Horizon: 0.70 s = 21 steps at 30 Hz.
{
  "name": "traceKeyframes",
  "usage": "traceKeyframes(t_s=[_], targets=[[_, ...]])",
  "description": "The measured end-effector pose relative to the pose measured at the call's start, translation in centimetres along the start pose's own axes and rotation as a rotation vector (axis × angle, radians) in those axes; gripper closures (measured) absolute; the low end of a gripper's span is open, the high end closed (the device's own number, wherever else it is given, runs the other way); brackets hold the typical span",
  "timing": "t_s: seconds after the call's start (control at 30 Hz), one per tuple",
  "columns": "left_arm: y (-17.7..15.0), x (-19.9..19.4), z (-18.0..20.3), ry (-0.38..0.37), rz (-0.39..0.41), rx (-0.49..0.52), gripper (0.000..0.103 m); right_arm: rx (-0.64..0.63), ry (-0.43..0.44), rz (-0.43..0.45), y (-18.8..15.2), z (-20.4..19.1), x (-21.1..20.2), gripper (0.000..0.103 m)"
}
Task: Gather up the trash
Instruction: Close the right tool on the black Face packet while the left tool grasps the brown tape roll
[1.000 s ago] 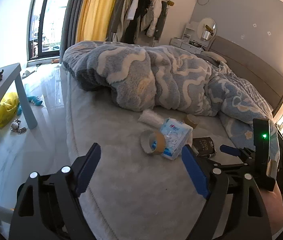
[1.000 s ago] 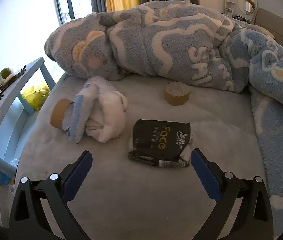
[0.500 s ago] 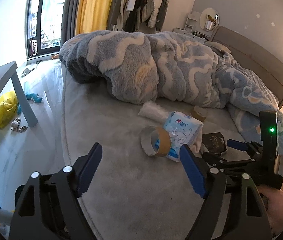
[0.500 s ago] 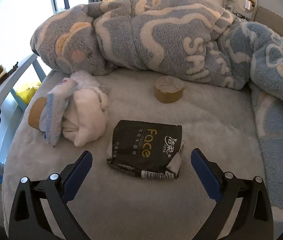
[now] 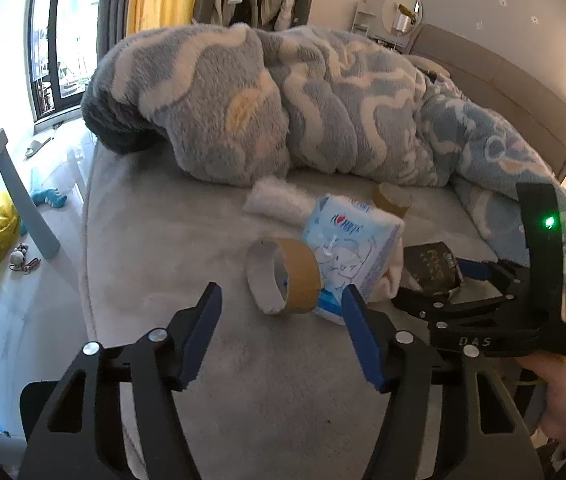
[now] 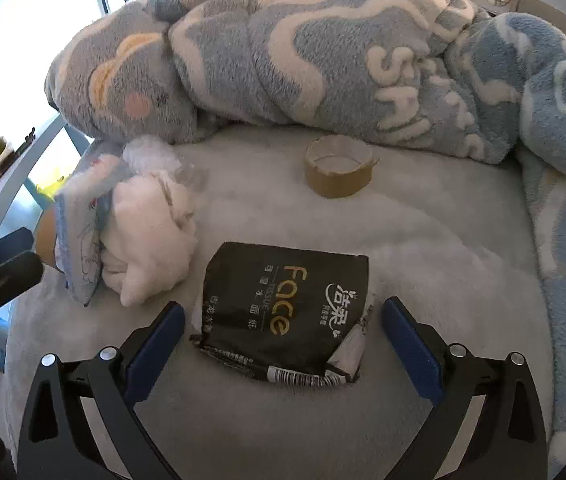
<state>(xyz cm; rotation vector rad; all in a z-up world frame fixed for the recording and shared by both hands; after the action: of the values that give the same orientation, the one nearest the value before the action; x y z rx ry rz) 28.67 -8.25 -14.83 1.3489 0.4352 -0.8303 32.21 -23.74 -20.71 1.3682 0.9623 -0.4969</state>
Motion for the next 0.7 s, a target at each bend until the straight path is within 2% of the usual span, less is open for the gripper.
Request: traceKeyframes(t_s=[0.07, 0.17, 0.33, 0.47, 0.7], targets=[[0.0, 0.4, -0.1, 0.006, -0.004, -0.005, 0.041, -0.027, -0.008, -0.008, 0.0, -0.1, 0.2, 0.006], [0.0, 0.9, 0.0, 0.001, -0.005, -0.012, 0.043, -0.052, -0.013, -0.01, 0.2, -0.3, 0.3, 0.023], [0.0, 1.8, 0.0, 0.005, -0.014, -0.011, 0.05, -0.05, 0.005, -0.008, 0.6, -0.3, 0.3, 0.031], [0.1, 2.3, -0.2, 0.005, -0.02, -0.02, 0.06, -0.032, 0.013, 0.003, 1.2, 0.0, 0.0, 0.032], [0.0, 2.1, -0.3, -0.02, -0.031, -0.033, 0.067, -0.03, 0.013, 0.036, 2.0, 0.0, -1.2, 0.032]])
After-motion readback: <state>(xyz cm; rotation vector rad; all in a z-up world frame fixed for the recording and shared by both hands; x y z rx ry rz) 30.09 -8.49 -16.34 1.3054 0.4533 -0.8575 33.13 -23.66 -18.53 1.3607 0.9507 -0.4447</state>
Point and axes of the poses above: each gripper's, at about its wrist camera, not at the fingertips, and x roughly the way its jaws point, z to its right, y to its top, the point moved 10 cm from there along x, roughly the way its jaws point, and after that the axes turned 4 degrees about -x, right-handed, at the moved point
